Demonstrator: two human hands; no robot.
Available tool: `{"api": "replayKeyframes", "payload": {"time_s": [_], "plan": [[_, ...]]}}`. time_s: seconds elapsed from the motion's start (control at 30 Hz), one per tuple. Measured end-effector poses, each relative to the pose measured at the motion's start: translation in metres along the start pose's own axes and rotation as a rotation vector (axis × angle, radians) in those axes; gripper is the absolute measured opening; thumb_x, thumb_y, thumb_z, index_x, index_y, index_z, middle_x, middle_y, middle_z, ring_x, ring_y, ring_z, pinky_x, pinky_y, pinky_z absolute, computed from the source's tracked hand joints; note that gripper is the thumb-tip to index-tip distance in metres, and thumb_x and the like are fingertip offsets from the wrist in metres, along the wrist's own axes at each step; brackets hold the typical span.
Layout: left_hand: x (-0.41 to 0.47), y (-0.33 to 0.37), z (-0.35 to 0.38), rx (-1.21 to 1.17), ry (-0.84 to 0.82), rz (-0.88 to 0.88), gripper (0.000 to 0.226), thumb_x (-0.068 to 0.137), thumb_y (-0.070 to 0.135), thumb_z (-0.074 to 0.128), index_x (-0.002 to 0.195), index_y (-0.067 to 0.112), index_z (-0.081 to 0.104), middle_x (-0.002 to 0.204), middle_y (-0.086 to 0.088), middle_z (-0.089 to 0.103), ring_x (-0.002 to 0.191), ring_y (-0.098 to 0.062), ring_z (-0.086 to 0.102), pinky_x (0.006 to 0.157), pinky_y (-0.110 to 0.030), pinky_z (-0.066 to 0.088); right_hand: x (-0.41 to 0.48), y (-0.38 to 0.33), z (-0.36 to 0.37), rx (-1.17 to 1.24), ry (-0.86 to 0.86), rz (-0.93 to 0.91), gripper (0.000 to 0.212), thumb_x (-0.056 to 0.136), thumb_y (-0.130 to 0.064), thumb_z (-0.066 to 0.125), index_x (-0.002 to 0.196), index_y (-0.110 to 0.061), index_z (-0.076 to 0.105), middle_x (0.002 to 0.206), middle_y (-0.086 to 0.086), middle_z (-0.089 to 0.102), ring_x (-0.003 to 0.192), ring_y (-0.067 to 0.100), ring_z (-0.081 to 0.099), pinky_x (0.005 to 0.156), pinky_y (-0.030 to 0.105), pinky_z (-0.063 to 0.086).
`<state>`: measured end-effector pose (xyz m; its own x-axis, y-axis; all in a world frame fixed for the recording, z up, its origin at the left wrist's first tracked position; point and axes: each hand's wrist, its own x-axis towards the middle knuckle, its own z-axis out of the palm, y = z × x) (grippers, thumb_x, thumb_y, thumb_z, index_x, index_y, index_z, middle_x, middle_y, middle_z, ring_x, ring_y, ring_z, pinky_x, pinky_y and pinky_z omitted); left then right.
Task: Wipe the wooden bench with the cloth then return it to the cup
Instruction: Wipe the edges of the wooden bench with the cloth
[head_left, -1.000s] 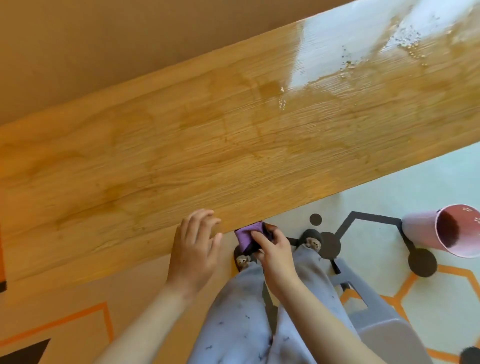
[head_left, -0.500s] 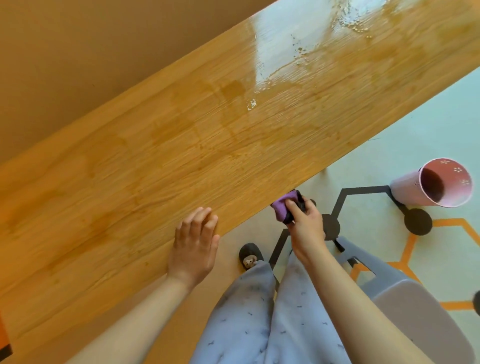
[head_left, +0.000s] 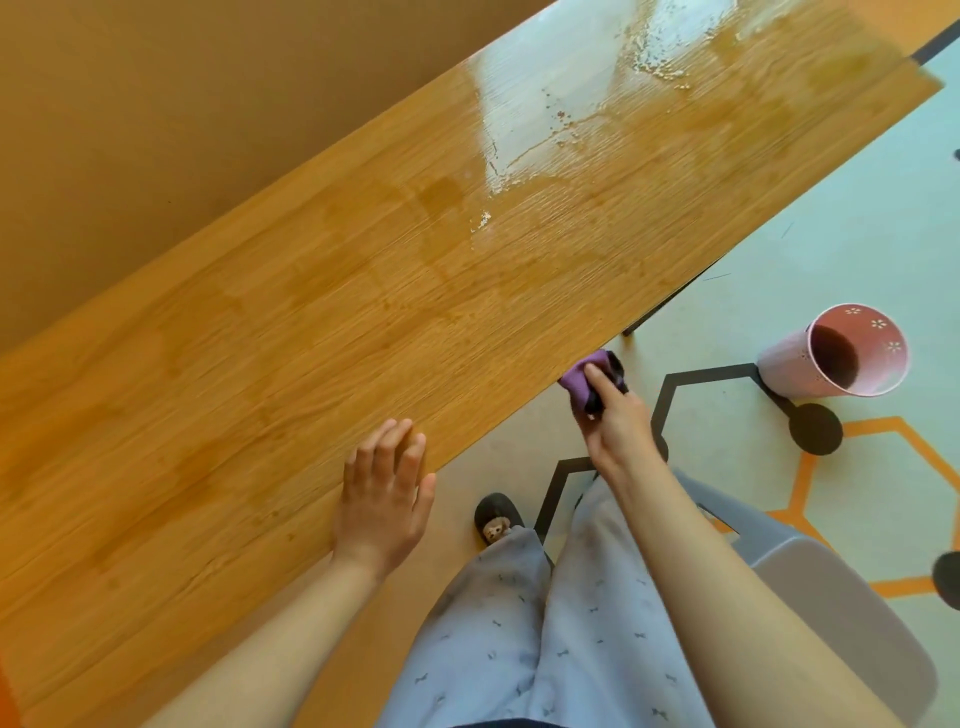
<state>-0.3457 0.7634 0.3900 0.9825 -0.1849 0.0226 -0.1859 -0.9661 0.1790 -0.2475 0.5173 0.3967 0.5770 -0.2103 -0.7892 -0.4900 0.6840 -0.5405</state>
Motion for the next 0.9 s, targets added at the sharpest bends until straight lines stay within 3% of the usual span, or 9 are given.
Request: {"api": "replayKeyframes", "payload": {"time_s": [0.2, 0.37, 0.5, 0.57, 0.63, 0.73, 0.9], "plan": [[0.001, 0.000, 0.001, 0.006, 0.003, 0.009, 0.043, 0.096, 0.039, 0.033, 0.125, 0.010, 0.045, 0.132, -0.012, 0.040, 0.124, -0.031, 0.038, 0.094, -0.042, 0.033, -0.027, 0.029, 0.013, 0.209, 0.003, 0.132, 0.011, 0.087, 0.002, 0.058, 0.093, -0.007, 0.058, 0.089, 0.010, 0.063, 0.082, 0.017, 0.063, 0.075, 0.026, 0.053], [0.000, 0.000, 0.001, -0.006, -0.009, 0.001, 0.052, 0.100, 0.045, 0.016, 0.124, 0.010, 0.046, 0.131, -0.012, 0.041, 0.124, -0.031, 0.038, 0.094, -0.043, 0.033, 0.000, -0.022, 0.013, 0.082, 0.146, -0.017, 0.016, 0.083, -0.002, 0.067, 0.096, -0.008, 0.062, 0.099, 0.010, 0.064, 0.092, 0.021, 0.063, 0.080, 0.029, 0.053], [0.001, 0.002, -0.003, -0.070, -0.037, -0.047, 0.042, 0.095, 0.042, 0.033, 0.121, 0.012, 0.047, 0.129, -0.010, 0.043, 0.123, -0.030, 0.039, 0.093, -0.048, 0.041, 0.013, -0.048, 0.012, 0.017, 0.217, -0.122, 0.037, 0.083, -0.007, 0.069, 0.118, -0.004, 0.059, 0.101, 0.007, 0.064, 0.089, 0.015, 0.062, 0.077, 0.024, 0.052], [0.005, 0.007, -0.011, -0.141, -0.032, -0.083, 0.039, 0.090, 0.039, 0.040, 0.117, 0.013, 0.049, 0.126, -0.007, 0.044, 0.121, -0.028, 0.040, 0.093, -0.048, 0.042, 0.009, -0.035, 0.010, -0.001, 0.186, -0.082, 0.040, 0.083, -0.009, 0.069, 0.121, -0.005, 0.057, 0.107, 0.009, 0.065, 0.096, 0.018, 0.063, 0.088, 0.030, 0.052], [0.021, 0.024, -0.018, -0.206, 0.006, -0.030, 0.037, 0.090, 0.037, 0.042, 0.116, 0.013, 0.050, 0.123, -0.004, 0.044, 0.116, -0.025, 0.042, 0.096, -0.039, 0.035, 0.002, -0.019, 0.008, -0.029, 0.138, -0.033, 0.034, 0.084, -0.009, 0.068, 0.116, -0.006, 0.059, 0.106, 0.008, 0.066, 0.100, 0.020, 0.063, 0.095, 0.033, 0.049], [0.078, 0.065, -0.018, -0.306, 0.024, 0.134, 0.037, 0.092, 0.032, 0.044, 0.123, 0.011, 0.045, 0.123, -0.006, 0.049, 0.116, -0.023, 0.044, 0.098, -0.034, 0.034, -0.003, -0.012, 0.006, -0.045, 0.108, -0.023, 0.014, 0.085, -0.006, 0.066, 0.097, -0.012, 0.062, 0.096, 0.007, 0.066, 0.095, 0.019, 0.063, 0.091, 0.032, 0.049], [0.179, 0.127, 0.007, -0.249, -0.034, 0.241, 0.038, 0.092, 0.027, 0.041, 0.123, 0.006, 0.051, 0.124, -0.010, 0.054, 0.120, -0.021, 0.040, 0.099, -0.039, 0.043, 0.020, -0.057, 0.004, -0.053, 0.142, -0.063, 0.014, 0.084, -0.002, 0.067, 0.091, -0.013, 0.062, 0.087, 0.005, 0.064, 0.079, 0.016, 0.062, 0.075, 0.028, 0.051]]}}
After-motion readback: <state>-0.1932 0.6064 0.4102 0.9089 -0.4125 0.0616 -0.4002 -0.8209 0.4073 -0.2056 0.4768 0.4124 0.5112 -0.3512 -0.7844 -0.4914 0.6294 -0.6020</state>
